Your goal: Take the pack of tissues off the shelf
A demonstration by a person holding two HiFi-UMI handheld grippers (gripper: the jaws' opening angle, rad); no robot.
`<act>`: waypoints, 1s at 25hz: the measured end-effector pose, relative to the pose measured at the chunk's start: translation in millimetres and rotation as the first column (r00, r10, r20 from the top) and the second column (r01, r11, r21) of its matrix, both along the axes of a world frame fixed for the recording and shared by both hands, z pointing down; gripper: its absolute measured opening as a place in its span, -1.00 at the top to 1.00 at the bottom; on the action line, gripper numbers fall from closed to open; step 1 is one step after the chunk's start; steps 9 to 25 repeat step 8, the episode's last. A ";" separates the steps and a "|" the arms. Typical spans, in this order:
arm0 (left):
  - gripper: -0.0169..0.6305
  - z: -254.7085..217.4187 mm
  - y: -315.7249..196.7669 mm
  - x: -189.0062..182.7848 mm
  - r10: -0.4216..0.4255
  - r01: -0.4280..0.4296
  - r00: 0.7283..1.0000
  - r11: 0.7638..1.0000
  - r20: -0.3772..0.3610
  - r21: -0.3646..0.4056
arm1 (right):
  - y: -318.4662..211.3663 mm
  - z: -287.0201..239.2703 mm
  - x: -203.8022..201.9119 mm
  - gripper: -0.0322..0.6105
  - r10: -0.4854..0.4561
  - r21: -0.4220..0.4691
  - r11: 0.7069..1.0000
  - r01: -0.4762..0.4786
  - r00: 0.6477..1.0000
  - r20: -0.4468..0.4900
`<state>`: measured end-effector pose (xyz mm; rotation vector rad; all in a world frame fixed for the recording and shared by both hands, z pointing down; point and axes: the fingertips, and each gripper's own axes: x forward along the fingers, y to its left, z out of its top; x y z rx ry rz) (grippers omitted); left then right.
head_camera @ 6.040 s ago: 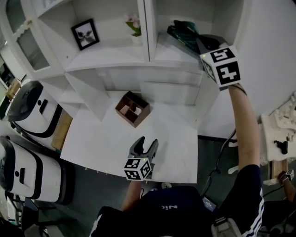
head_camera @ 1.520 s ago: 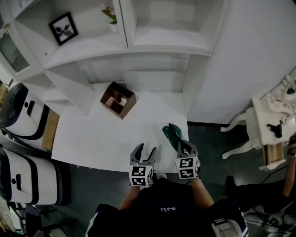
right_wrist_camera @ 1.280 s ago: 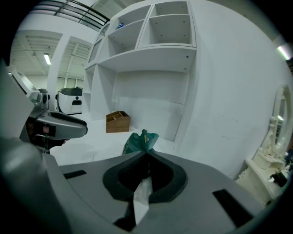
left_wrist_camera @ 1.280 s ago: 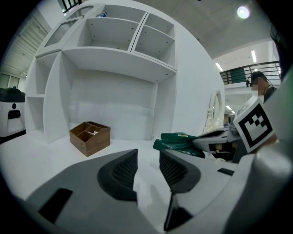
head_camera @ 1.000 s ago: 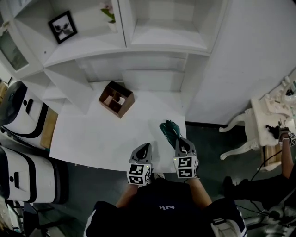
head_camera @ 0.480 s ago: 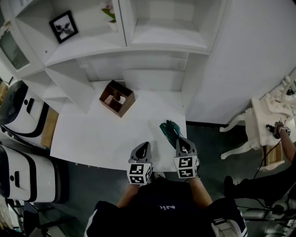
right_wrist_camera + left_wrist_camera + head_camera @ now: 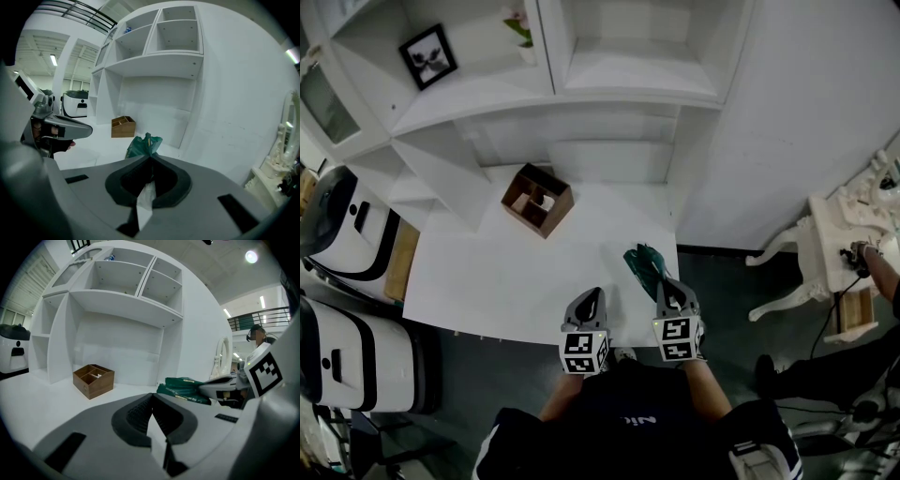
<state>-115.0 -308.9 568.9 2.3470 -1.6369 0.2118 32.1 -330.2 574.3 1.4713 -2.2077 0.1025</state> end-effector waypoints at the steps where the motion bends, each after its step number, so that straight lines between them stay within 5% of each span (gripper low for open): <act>1: 0.94 0.0 0.1 -0.7 -0.004 0.004 1.000 1.000 0.000 -0.001 | 0.5 0.5 0.0 0.87 0.000 -0.002 1.000 0.000 1.000 0.002; 25: 0.94 2.1 -2.9 -6.8 -0.024 0.024 1.000 1.000 0.009 -0.002 | -0.4 1.3 -0.1 0.88 0.000 -0.002 1.000 0.000 1.000 -0.007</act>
